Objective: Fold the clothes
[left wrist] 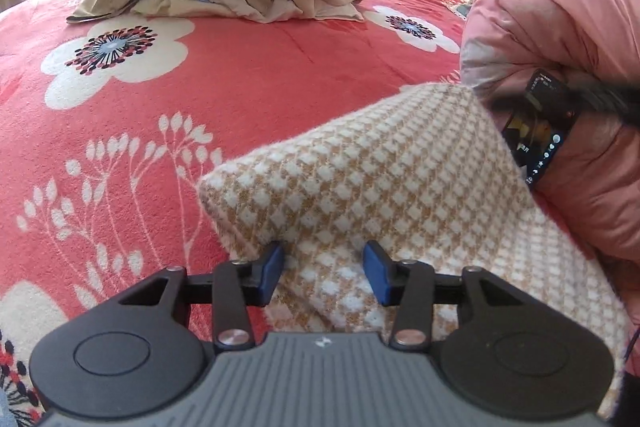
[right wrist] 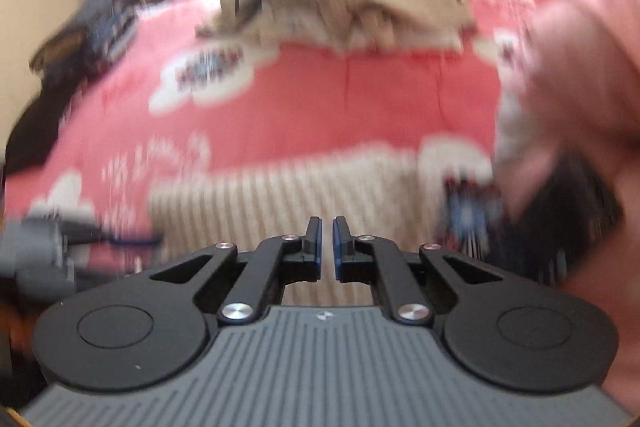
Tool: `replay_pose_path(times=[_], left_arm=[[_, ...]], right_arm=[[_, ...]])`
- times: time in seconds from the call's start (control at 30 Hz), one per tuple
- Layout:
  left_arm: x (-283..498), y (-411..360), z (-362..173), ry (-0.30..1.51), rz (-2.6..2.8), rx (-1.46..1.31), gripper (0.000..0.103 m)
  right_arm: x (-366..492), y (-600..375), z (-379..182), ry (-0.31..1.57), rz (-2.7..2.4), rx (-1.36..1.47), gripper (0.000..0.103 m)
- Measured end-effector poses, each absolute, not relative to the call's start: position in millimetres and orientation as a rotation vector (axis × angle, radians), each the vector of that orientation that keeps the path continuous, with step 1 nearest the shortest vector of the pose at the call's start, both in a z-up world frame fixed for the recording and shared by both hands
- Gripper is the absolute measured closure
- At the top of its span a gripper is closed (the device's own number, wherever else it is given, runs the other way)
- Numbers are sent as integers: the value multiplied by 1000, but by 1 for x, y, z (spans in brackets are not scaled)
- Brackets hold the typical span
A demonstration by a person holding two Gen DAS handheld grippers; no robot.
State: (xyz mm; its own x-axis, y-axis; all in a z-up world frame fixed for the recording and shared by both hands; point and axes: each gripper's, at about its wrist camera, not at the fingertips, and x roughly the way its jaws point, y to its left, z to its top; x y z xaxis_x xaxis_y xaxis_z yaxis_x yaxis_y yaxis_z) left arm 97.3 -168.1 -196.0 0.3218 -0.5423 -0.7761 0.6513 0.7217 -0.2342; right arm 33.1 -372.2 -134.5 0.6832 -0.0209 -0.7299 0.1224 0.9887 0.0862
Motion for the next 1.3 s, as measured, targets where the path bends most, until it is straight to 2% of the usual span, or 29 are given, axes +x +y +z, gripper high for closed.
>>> replay_pose_path(times=[0.1, 0.13, 0.2, 0.23, 0.5, 0.67, 0.77, 0.9, 0.93, 1.17, 1.3], left_arm=[[97, -165, -198, 963, -792, 121, 55], [97, -164, -198, 963, -796, 118, 55], [98, -164, -199, 964, -800, 118, 55], [98, -164, -199, 964, -803, 119, 55], [102, -165, -179, 972, -830, 142, 55], [110, -173, -154, 903, -876, 135, 52], [127, -185, -162, 900, -822, 125, 51], [140, -190, -189, 904, -774, 171, 52], [139, -191, -189, 897, -778, 183, 52], [139, -193, -180, 905, -775, 228, 51], [125, -190, -153, 867, -761, 245, 50]], right_arm=[[67, -390, -156, 790, -125, 114, 98], [77, -400, -174, 824, -146, 130, 103], [88, -421, -214, 905, -141, 226, 103], [86, -428, -220, 889, -136, 273, 103], [86, -433, -191, 905, -84, 267, 101], [95, -422, -151, 795, -2, 219, 99], [111, -419, -160, 812, -7, 197, 99], [118, -430, -215, 933, -71, 206, 103], [114, -435, -220, 906, -65, 248, 103], [115, -429, -207, 937, -73, 229, 103], [94, -433, -161, 904, -35, 261, 98]])
